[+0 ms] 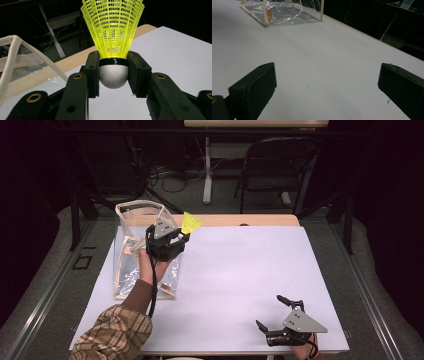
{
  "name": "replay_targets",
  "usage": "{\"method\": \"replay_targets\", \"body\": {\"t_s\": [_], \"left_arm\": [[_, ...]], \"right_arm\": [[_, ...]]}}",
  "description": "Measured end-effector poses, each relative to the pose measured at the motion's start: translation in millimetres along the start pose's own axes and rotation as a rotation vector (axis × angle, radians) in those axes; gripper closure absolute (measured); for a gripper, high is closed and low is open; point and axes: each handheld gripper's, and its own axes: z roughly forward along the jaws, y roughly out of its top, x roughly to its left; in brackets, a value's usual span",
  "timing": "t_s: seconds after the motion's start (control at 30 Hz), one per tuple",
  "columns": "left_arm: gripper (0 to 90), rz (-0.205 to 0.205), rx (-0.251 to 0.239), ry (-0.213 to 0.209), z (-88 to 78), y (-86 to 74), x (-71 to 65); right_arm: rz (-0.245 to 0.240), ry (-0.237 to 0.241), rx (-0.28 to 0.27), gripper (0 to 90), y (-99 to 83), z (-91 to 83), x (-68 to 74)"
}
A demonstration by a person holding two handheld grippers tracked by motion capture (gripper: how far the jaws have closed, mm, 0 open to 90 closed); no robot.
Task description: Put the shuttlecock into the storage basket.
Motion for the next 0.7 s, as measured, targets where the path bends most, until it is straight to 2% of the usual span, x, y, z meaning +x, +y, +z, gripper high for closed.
{"method": "replay_targets", "body": {"t_s": [0.4, 0.7], "left_arm": [[65.2, 0.003, 0.007, -0.001, 5.5, 5.4, 6.4], [65.2, 0.018, 0.023, 0.017, 12.0, 12.4, 14.2]], "right_arm": [[0.002, 0.0, 0.003, 1.4, -0.1, -0.3, 0.0], [0.005, -0.002, 0.006, 1.4, -0.7, -0.8, -1.1]]}}
